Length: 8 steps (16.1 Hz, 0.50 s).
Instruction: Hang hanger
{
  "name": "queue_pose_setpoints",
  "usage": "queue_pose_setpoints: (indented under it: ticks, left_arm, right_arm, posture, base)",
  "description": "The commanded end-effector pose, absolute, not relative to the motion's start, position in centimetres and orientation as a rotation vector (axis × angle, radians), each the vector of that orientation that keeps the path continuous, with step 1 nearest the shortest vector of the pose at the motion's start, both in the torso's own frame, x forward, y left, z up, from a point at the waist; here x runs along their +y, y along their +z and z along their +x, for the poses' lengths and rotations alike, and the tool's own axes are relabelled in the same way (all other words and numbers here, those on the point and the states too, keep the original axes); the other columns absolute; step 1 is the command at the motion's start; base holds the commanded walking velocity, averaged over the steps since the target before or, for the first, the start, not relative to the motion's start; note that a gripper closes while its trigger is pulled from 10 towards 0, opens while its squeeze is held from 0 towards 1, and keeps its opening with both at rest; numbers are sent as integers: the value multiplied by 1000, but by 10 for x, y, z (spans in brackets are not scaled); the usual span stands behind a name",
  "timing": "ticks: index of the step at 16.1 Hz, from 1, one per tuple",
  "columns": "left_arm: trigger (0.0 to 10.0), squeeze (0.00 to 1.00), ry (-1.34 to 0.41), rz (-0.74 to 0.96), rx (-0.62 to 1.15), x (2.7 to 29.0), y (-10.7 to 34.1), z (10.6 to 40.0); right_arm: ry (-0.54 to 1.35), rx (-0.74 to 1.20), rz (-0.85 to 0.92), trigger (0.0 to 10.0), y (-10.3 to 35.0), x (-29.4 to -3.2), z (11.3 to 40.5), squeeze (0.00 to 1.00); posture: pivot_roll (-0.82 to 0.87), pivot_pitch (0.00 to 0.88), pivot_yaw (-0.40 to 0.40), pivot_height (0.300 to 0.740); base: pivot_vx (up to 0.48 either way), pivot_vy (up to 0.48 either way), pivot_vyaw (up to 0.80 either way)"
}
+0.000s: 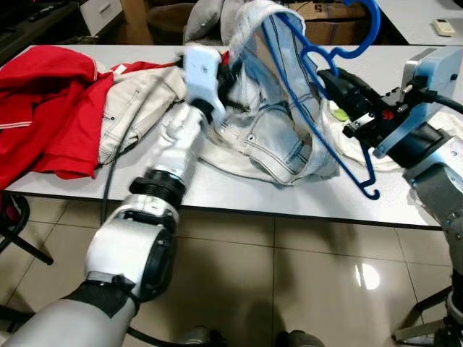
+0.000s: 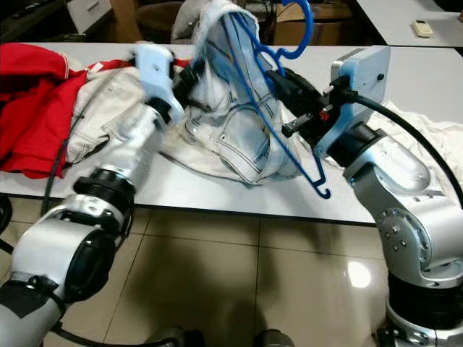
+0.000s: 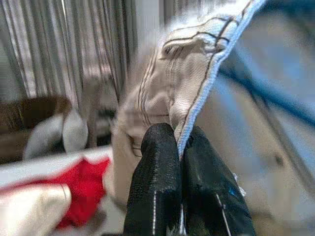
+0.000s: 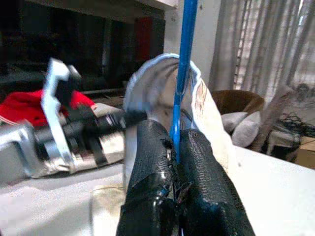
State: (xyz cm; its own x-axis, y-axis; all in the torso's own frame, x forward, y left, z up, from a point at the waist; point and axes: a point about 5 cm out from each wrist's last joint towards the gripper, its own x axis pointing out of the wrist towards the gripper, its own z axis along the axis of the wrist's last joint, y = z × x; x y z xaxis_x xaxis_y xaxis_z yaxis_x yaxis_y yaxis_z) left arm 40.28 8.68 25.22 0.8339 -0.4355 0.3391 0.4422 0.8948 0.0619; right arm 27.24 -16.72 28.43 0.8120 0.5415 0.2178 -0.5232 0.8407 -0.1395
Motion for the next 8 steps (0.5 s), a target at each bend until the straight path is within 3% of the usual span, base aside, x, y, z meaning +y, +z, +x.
queue_pose_setpoints:
  ticks: [1,6,8]
  left_arm:
    - [0,0,-455,-21,-447,99,273,400]
    - [0,0,-531,4,-559,105,311,389]
    - [0,0,-595,123,-541,100,308,383]
  right_arm:
    - [564,-277,-100,10000,287,-165,269,0]
    - [530,-219,-118,10000,276,-165,275,0]
    - [503,-223,-121,10000,277,-166,277,0]
  posture:
    - [-207,40,115,740]
    - [-193,46,117,740]
    - [-194,49,124,740]
  base:
    - [0,0,0]
    - [0,0,0]
    - [0,0,0]
